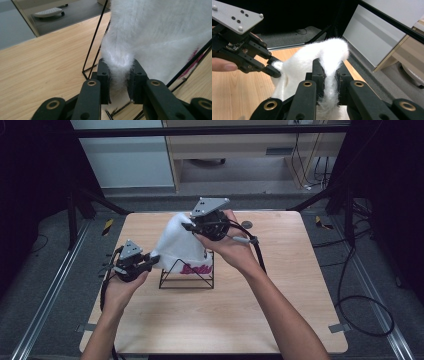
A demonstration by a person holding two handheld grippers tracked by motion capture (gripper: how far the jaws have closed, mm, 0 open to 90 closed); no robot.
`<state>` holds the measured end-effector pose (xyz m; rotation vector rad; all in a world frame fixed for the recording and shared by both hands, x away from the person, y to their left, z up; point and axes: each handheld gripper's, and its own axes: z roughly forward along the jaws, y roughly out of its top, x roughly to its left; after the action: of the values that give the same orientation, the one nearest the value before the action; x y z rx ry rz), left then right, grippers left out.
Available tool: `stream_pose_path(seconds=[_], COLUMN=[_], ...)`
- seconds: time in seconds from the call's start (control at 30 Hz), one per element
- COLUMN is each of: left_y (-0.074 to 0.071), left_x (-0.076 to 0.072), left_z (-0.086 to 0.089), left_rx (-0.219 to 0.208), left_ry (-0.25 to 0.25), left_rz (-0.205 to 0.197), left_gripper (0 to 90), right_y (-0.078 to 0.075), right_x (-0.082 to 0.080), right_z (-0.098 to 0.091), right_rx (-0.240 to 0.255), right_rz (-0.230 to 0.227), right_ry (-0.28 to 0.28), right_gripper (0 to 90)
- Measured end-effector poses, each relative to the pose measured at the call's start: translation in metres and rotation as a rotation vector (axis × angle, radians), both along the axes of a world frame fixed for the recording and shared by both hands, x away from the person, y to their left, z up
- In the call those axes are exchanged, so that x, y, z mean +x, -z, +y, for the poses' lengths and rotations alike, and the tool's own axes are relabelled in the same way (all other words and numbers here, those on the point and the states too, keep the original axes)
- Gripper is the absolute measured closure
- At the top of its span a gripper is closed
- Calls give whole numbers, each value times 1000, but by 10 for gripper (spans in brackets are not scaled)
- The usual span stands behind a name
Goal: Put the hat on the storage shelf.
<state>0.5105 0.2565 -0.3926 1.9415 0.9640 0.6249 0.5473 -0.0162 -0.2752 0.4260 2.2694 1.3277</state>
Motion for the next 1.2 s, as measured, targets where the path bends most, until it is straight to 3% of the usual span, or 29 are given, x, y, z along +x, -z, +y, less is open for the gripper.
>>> stream_pose_path(seconds=[0.7, 1.2], left_y=[18, 35], left_x=[-8, -11], left_z=[1, 5], left_rx=[24, 1], left_ry=[27, 33], left_rz=[26, 57], left_gripper=[726, 714], right_y=[14, 25], right_x=[-10, -16], right_z=[2, 6], right_rx=[-37, -71], right_rz=[23, 45], right_ry=[-13, -25], right_gripper=[817, 817])
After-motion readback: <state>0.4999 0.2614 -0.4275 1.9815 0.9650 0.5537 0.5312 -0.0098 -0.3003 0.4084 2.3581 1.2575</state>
